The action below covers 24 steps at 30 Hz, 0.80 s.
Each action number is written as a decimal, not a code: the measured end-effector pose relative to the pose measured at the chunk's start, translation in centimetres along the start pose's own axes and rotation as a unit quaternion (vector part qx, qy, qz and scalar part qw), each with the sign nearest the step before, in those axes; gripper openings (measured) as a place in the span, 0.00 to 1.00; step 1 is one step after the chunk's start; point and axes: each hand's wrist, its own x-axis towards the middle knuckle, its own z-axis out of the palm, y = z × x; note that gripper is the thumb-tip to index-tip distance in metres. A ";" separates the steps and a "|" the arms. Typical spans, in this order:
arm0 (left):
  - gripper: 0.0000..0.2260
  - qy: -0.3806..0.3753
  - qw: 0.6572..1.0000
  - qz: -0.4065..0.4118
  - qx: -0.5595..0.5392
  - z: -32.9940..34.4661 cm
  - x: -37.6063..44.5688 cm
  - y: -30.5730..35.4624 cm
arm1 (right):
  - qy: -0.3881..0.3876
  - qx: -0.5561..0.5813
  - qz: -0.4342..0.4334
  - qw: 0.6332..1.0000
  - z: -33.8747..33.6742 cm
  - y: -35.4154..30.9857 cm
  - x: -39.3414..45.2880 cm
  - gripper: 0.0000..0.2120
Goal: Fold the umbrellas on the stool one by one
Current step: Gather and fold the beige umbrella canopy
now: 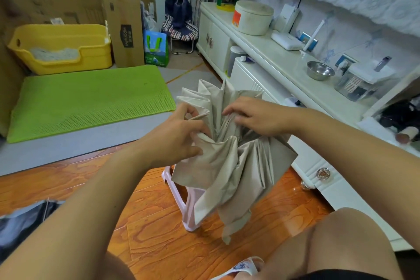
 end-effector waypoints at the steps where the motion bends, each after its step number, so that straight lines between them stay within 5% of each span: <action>1: 0.16 0.005 1.000 0.001 0.003 -0.1 -0.2 0.0 | 0.005 -0.002 0.014 1.000 0.0 0.3 0.2 0.14; 8: 0.02 0.057 0.996 0.042 0.058 0.0 -1.1 0.1 | 0.026 -0.013 0.020 0.999 0.0 0.6 0.4 0.11; 16: 0.09 0.069 0.997 0.018 0.006 -1.1 -2.1 0.5 | 0.037 -0.016 0.016 0.999 0.1 0.5 0.5 0.11; 19: 0.16 0.015 1.000 -0.017 0.006 -1.0 -2.4 0.4 | 0.034 -0.016 0.022 0.999 0.2 0.3 0.6 0.11; 24: 0.05 0.044 0.997 -0.006 0.070 -0.5 -2.1 0.4 | 0.037 -0.015 0.015 0.999 0.2 0.0 0.8 0.11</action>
